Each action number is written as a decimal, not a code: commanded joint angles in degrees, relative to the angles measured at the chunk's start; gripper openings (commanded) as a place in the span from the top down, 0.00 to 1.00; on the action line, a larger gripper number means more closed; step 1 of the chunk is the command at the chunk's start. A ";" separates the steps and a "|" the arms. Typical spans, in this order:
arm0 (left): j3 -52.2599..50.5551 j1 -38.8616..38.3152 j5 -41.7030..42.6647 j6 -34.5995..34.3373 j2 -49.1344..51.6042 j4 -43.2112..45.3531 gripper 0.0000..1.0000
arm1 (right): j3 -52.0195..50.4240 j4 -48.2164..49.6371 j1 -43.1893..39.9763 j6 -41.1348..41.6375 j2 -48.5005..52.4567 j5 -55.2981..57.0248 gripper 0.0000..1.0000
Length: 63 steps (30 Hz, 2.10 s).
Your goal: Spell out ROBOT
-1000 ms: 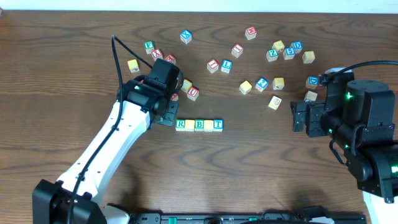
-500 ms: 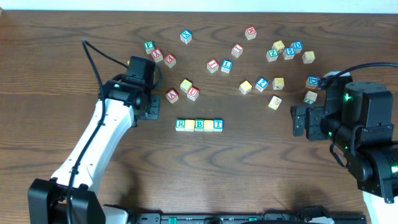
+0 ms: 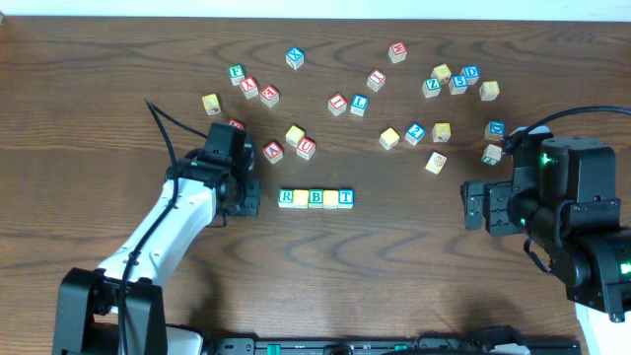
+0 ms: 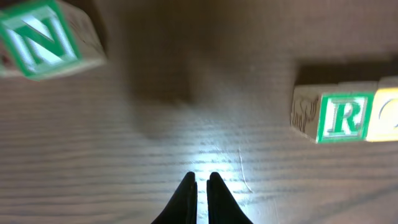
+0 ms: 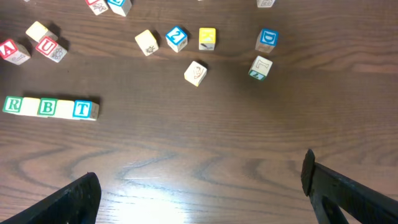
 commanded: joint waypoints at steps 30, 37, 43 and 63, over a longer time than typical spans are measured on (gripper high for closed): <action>-1.68 0.02 8.61 3.85 4.83 5.62 0.92 | 0.94 0.28 -0.35 -0.66 -0.22 0.55 0.01; -1.68 0.02 8.61 3.85 6.32 7.17 0.92 | 0.94 0.22 -0.35 -0.66 -0.22 0.52 0.01; -1.73 0.02 8.63 3.87 6.84 7.80 0.93 | 0.94 0.24 -0.35 -0.66 -0.22 0.55 0.01; -2.05 -0.04 11.23 5.35 8.70 9.29 0.93 | 0.94 0.26 -0.35 -0.66 -0.22 0.52 0.01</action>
